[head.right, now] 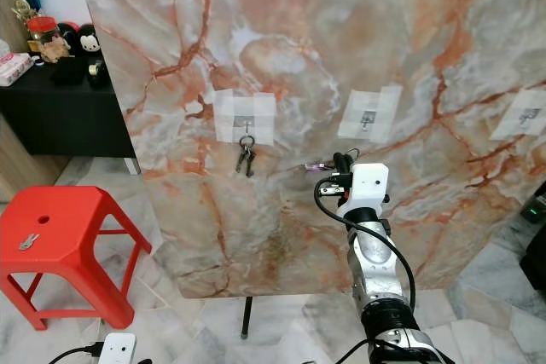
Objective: Hang keys on a hook
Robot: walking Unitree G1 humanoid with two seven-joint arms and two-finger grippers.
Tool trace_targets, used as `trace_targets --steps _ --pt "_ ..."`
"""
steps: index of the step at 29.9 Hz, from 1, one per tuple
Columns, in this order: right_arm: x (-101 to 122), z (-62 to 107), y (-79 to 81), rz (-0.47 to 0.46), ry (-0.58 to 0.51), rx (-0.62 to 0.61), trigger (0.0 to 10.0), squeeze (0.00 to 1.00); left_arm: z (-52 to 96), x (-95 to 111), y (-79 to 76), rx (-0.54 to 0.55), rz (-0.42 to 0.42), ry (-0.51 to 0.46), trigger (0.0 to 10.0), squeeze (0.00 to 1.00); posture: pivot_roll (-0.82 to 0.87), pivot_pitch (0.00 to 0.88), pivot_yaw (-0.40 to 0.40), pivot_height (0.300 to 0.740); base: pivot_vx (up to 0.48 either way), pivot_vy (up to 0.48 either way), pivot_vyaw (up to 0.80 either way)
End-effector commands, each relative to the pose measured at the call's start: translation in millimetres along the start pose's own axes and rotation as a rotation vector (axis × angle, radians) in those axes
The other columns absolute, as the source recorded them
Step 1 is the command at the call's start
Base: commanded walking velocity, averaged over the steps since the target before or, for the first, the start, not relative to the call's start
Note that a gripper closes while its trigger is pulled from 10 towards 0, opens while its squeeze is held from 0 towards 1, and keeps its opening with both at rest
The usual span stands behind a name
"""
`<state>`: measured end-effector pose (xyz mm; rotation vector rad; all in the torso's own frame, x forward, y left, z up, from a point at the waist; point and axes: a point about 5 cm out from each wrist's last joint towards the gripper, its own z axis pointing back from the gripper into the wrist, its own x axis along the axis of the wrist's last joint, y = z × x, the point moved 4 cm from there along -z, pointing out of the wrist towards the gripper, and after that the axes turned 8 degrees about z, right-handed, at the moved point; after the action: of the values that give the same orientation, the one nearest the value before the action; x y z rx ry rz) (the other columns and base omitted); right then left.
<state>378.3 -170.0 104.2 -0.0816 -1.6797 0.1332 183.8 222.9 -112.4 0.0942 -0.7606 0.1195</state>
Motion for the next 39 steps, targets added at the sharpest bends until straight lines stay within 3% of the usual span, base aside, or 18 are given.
trace_targets --steps 1,15,39 --pt "14 -4.6 -9.1 0.013 -0.054 -0.032 10.0 0.0 0.2 -4 -2.8 -0.004 0.003 0.023 10.0 0.0 -0.01 0.0 -0.072 0.74 0.0 0.0 0.0" --pt "29 -16.8 -9.2 0.124 -0.075 -0.016 10.0 0.0 0.5 -5 -4.4 -0.005 0.002 0.023 10.0 0.0 0.0 0.0 -0.073 0.74 0.0 0.0 0.0" --pt "33 -27.3 -17.3 0.168 -0.043 -0.028 10.0 0.0 -1.2 -1 -5.7 -0.005 -0.003 0.018 10.0 0.0 0.0 0.0 -0.072 0.74 0.0 0.0 0.0"
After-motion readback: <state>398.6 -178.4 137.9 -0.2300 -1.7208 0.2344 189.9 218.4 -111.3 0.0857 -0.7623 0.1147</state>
